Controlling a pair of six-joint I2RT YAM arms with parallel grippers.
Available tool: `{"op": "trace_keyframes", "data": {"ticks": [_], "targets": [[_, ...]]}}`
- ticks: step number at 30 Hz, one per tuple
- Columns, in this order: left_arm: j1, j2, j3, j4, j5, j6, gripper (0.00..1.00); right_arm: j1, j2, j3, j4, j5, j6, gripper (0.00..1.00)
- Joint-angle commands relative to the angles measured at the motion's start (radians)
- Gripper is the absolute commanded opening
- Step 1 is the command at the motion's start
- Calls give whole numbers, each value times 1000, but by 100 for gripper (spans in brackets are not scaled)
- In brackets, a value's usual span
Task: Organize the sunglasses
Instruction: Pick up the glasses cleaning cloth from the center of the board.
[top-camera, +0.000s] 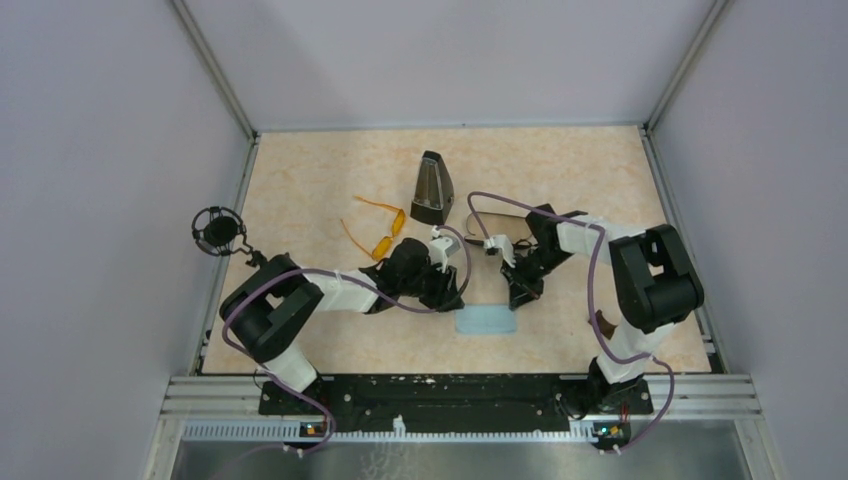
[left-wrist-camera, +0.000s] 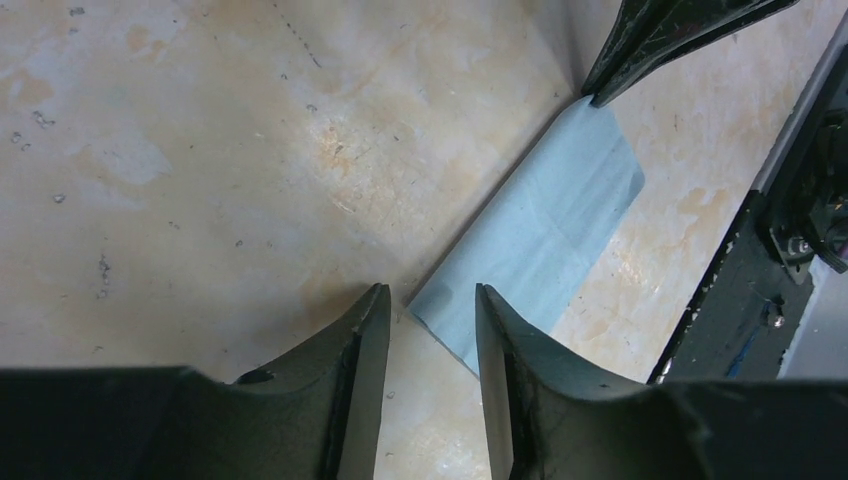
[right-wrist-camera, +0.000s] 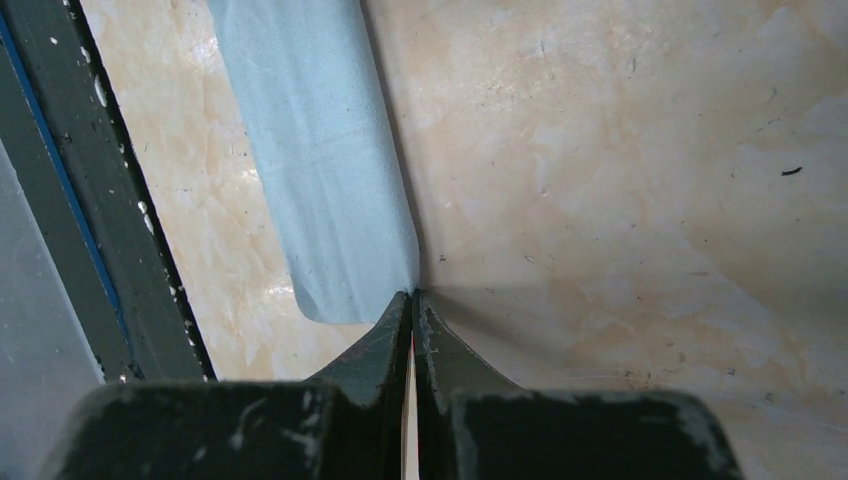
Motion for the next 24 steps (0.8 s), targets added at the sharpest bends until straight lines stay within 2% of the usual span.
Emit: {"op": "trace_keyframes", "data": {"ticks": [1, 17, 24], "targets": [[7, 35, 3, 54, 37, 21, 43, -11, 0, 20, 24, 1, -18, 0], [11, 35, -16, 69, 65, 41, 25, -11, 6, 8, 23, 2, -18, 0], [10, 63, 3, 95, 78, 30, 9, -10, -2, 2, 28, -7, -12, 0]]}}
